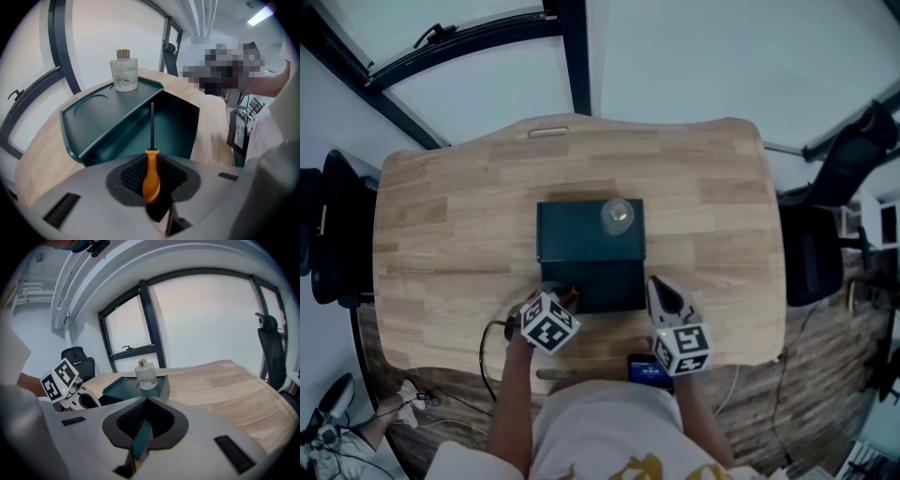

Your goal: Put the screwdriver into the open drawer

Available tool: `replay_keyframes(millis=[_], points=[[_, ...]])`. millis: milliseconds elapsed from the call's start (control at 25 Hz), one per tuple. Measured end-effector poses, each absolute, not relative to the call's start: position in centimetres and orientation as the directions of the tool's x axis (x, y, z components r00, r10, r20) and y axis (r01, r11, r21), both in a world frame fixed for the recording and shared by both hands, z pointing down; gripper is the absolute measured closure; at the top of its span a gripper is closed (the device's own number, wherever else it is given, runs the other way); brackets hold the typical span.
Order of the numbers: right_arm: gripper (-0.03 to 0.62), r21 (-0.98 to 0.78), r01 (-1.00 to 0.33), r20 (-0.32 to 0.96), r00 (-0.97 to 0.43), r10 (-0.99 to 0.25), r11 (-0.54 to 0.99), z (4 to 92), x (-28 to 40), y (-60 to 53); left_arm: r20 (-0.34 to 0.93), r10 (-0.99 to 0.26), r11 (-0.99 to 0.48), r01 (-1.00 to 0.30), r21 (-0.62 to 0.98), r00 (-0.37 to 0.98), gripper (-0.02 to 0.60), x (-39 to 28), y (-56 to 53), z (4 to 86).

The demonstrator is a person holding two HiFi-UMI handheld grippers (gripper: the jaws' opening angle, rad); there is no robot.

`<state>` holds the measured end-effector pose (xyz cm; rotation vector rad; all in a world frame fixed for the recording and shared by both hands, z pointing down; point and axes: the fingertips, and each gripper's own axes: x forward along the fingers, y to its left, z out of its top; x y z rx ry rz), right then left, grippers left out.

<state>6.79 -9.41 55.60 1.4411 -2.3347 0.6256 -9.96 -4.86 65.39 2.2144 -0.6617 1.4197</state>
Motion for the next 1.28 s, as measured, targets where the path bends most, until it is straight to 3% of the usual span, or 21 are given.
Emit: replay_keyframes(millis=[400,1280], points=[[0.599,-0.201,-0.905,0.499,-0.424,-0.756,0.375,56.2,7.3,-9.6,0.932,-0.092,-0.81,-0.57,0.134,0.35,0.512,-9.8,-4.7,65.9],[0.599,-0.215,-0.903,0.509,-0.428,-0.747,0.371,56.7,7.2,-9.5,0.976,0.111,-0.804,-0.561,0.199,0.187,0.512,-9.3,-4.4,67.1]])
